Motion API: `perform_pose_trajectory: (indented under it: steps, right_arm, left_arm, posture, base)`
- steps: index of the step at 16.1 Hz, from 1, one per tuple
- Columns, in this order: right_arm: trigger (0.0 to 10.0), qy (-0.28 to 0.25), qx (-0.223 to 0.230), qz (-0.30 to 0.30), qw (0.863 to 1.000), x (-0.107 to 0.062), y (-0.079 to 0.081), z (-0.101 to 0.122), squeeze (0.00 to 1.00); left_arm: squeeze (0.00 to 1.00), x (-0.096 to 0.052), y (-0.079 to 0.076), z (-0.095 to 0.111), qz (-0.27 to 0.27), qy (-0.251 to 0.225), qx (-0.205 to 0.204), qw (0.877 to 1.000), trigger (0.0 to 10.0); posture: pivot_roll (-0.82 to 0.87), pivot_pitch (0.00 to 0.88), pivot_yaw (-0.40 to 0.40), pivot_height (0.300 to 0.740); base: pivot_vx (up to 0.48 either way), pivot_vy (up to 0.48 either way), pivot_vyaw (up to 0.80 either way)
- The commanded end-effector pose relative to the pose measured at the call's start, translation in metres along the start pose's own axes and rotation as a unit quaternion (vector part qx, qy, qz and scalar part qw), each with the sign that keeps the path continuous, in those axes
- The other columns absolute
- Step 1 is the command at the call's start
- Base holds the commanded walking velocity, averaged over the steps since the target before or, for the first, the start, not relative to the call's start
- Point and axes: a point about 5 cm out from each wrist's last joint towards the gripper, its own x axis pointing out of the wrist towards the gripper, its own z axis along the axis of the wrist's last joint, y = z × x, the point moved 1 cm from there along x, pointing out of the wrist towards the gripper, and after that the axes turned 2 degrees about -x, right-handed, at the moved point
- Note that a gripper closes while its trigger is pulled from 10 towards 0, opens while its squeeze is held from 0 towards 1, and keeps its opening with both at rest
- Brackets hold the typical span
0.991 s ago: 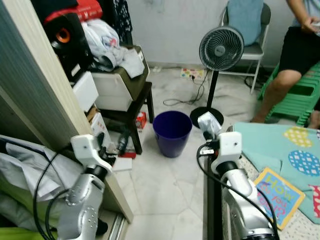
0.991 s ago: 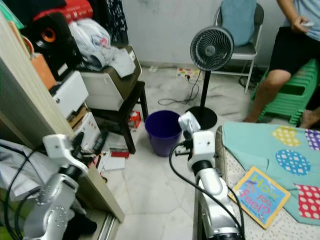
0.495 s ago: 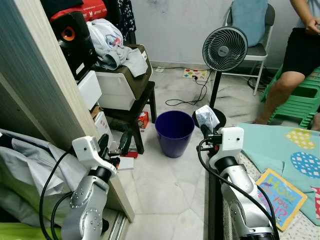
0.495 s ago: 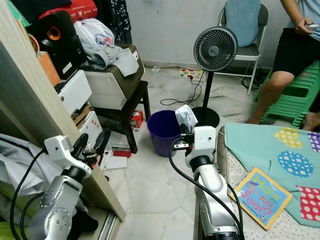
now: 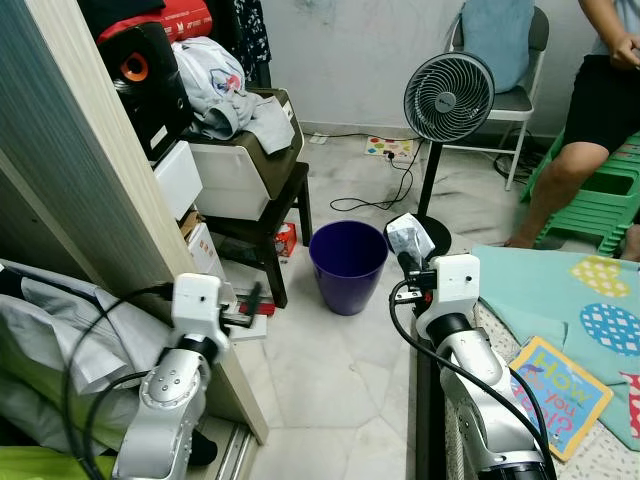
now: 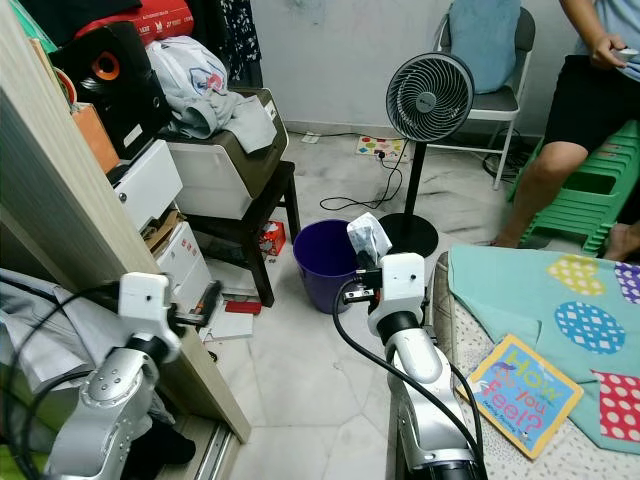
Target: Clean up the room
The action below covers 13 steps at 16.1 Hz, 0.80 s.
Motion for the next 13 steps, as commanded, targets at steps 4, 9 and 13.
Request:
perform_pose_trajectory:
  steps: [4, 9, 13]
  right_arm:
    - [10.0, -0.003, -0.022, 0.006, 1.0, 0.003, -0.001, 0.001, 0.0]
    - [10.0, 0.002, -0.035, -0.001, 0.999, -0.002, -0.003, -0.002, 0.0]
    - [10.0, 0.011, -0.04, -0.002, 0.999, -0.002, -0.006, -0.006, 0.0]
  left_arm:
    - [0.0, -0.008, 0.01, -0.002, -0.003, 0.008, 0.028, 1.0, 10.0]
    - [0.0, -0.01, -0.011, -0.006, -0.046, 0.007, -0.021, 0.999, 10.0]
    - [0.0, -0.02, -0.028, 0.008, -0.095, -0.036, -0.125, 0.987, 10.0]
  posture:
    - [-0.07, 0.0, 0.047, 0.74]
    - [-0.09, 0.0, 0.04, 0.74]
    - [-0.09, 0.0, 0.03, 0.74]
  base:
    - [0.0, 0.0, 0.0]
    - [0.0, 0.0, 0.0]
    - [0.0, 0.0, 0.0]
